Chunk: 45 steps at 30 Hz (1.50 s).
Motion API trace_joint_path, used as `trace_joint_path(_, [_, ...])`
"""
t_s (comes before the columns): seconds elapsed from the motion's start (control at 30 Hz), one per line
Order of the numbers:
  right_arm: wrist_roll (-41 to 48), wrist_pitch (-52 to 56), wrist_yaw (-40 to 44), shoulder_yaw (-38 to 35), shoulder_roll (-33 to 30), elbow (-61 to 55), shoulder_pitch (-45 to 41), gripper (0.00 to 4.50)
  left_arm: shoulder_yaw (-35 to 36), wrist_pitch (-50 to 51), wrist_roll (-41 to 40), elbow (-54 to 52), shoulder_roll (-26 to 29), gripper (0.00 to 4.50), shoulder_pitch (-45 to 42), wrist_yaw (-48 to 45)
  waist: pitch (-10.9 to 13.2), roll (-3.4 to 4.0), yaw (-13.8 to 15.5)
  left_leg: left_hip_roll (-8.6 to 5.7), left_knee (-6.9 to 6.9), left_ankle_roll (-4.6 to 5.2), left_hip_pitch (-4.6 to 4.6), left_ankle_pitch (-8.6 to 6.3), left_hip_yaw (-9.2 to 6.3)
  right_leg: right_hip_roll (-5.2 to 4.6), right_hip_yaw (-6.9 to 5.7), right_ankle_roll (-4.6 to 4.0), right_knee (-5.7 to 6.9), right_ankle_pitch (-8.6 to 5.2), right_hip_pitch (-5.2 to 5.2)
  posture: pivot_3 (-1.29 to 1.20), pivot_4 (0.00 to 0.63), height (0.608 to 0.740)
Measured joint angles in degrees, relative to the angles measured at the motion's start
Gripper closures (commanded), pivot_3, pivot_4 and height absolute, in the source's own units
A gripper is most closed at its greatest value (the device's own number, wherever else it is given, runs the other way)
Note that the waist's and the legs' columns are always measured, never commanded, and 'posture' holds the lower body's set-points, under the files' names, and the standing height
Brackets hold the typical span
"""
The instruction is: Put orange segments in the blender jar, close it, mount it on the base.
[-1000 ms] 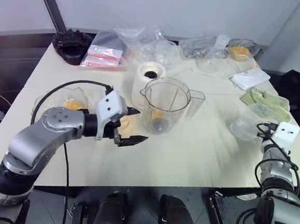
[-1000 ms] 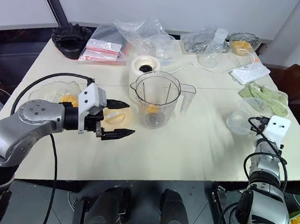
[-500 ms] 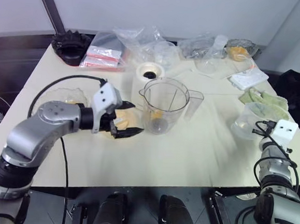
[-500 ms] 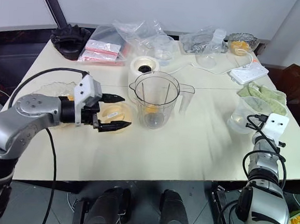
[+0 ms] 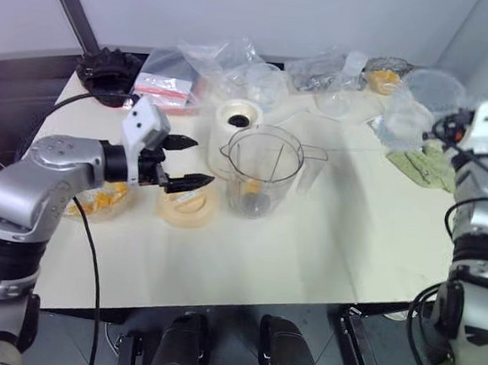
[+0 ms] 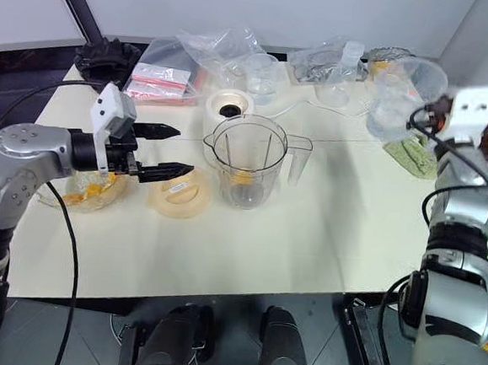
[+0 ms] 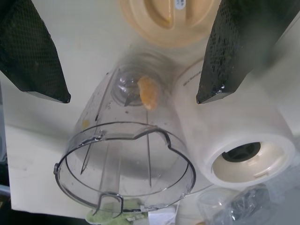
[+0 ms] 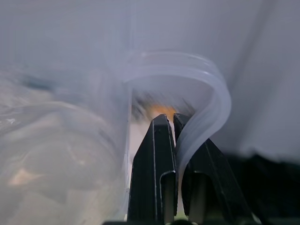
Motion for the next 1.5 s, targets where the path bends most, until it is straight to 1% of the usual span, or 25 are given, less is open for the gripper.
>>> trace_joint_path(0.13, [-0.21,2.75,4.98,3.49,-0.04,-2.84,-5.00,4.48,0.00,-0.21,0.01,1.46,0.00,0.00,-0.36,-0.13,0.02,-0.01,0.25,0.00,-0.12,0.00,-0.11,0.01,0.03,0.00,0.00,0.08,0.03,0.00,-0.16,0.00,0.150,0.740])
trace_joint_path(0.27, [-0.97,3.92,9.25,6.85,-0.09,-6.52,-7.77,4.48,-0.01,-0.79,0.37,2.17,0.00,0.00,-0.65,-0.12,0.03,-0.02,0.35,0.00,-0.13,-0.01,-0.13,0.01,0.08,-0.02,0.00,0.09,-0.01,-0.02,-0.16,0.00,0.150,0.740])
trace_joint_path(0.5, [-4.66,3.01,15.40,12.46,-0.87,-13.67,-7.29,4.48,-0.02,-1.05,0.09,1.44,0.03,0.00,0.08,-0.73,0.04,-0.05,0.37,0.00,-0.12,-0.04,-0.12,0.03,0.08,-0.03,0.00,0.06,0.01,-0.03,-0.17,0.00,0.150,0.740])
trace_joint_path(0.73, [-7.50,0.77,19.77,15.85,-2.06,-20.00,-6.11,4.48,-0.02,-0.96,-0.06,0.88,0.03,0.00,0.68,-0.44,0.05,-0.06,0.30,0.00,-0.12,-0.05,-0.12,0.03,0.08,-0.02,0.00,0.06,0.03,-0.03,-0.19,0.00,0.150,0.740])
trace_joint_path(1.0, [-13.49,-5.16,20.07,18.91,-2.79,-20.08,-6.12,4.48,-0.13,-1.07,-0.03,0.88,0.02,0.00,0.67,-0.42,0.05,-0.06,0.27,0.00,-0.11,-0.10,-0.12,0.06,0.08,-0.02,0.00,0.05,0.04,-0.02,-0.19,0.00,0.150,0.740])
trace_joint_path(1.17, [-17.01,-9.36,19.39,20.31,-2.84,-18.06,-6.22,4.48,-0.13,-1.04,-0.05,0.45,-0.03,0.00,0.68,-0.03,0.06,-0.08,0.26,0.00,-0.11,-0.11,-0.12,0.07,0.09,-0.02,0.00,0.05,0.03,-0.02,-0.19,0.00,0.150,0.740])
trace_joint_path(1.5, [-21.51,-15.31,17.42,21.94,-2.70,-14.92,-8.50,4.48,-0.12,-0.02,-0.19,-0.94,-0.17,0.00,2.01,0.75,0.07,-0.10,0.17,0.00,-0.11,-0.14,-0.12,0.08,0.08,-0.02,0.00,0.05,0.06,-0.02,-0.20,0.00,0.150,0.740])
